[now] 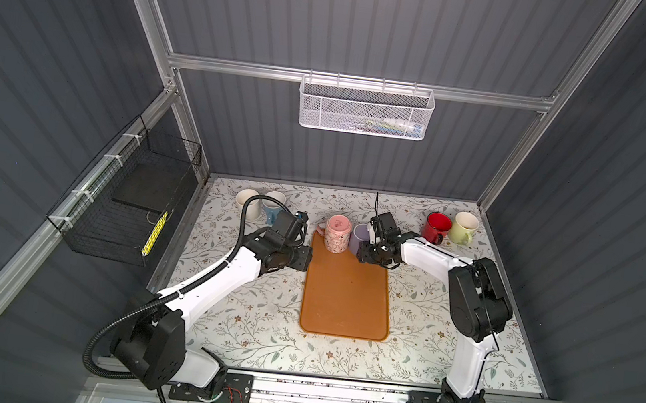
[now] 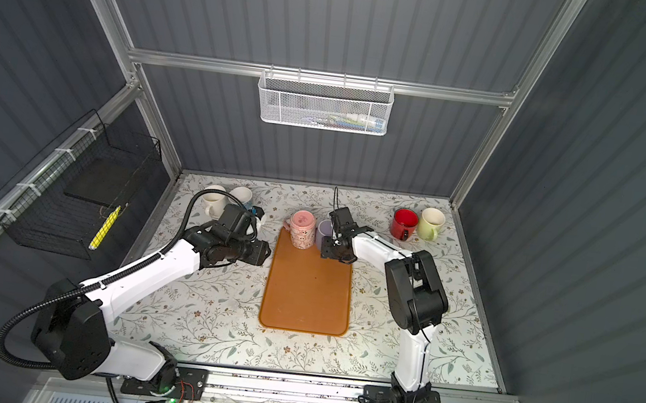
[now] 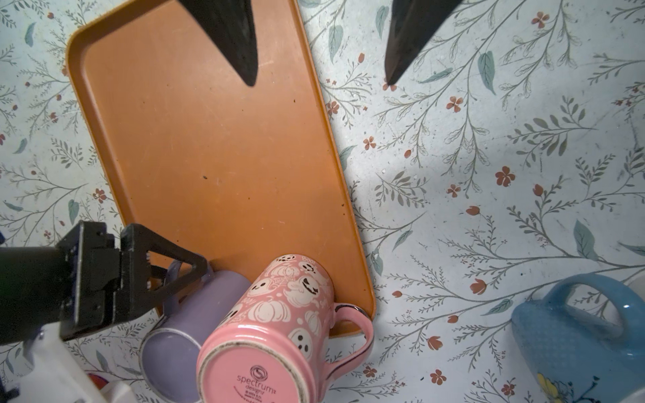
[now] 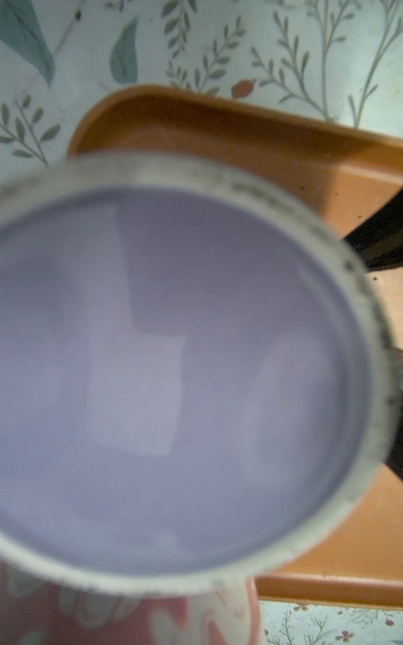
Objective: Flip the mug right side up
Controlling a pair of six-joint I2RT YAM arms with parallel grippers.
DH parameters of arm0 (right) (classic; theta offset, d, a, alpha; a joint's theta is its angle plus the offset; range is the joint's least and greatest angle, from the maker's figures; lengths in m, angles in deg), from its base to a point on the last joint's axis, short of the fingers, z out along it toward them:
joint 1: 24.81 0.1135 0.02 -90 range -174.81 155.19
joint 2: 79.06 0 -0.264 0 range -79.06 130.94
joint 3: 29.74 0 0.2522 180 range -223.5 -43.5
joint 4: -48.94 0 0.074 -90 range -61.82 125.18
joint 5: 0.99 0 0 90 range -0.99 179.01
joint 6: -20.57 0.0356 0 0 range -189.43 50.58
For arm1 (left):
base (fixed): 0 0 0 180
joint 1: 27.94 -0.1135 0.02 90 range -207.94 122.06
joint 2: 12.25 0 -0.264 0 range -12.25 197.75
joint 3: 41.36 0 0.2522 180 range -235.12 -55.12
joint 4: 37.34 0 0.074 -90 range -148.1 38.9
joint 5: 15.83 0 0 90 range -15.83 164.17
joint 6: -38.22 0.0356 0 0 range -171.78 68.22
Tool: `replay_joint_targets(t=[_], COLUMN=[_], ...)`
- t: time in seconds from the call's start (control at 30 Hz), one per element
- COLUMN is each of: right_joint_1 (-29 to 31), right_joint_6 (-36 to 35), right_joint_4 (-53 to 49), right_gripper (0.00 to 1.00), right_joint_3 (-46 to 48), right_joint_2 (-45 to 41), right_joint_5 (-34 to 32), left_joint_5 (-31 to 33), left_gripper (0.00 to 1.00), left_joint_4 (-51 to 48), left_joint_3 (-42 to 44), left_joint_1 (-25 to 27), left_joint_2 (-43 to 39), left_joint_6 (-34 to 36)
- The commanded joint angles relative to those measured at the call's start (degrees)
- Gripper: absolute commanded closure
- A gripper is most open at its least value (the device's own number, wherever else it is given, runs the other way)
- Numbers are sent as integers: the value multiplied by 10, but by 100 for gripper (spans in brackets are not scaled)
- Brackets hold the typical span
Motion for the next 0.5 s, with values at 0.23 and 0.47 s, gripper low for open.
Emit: replay_joint_targets(t=[0.23, 0.47], right_joint_1=[10, 13], right_joint_6=[-8, -21], right_joint_4=[-18, -40], right_gripper=[46, 46], right_joint_3=[-36, -49], right_joint_2=[27, 37], right_joint_5=[-45, -45], left_joint_5=[4, 12], left_gripper=[41, 41], left_joint_4=[-14, -19], left_joint_3=[-4, 2], left_joint_1=[2, 2], left_joint_2=[-3, -13], left_joint_6=[14, 14])
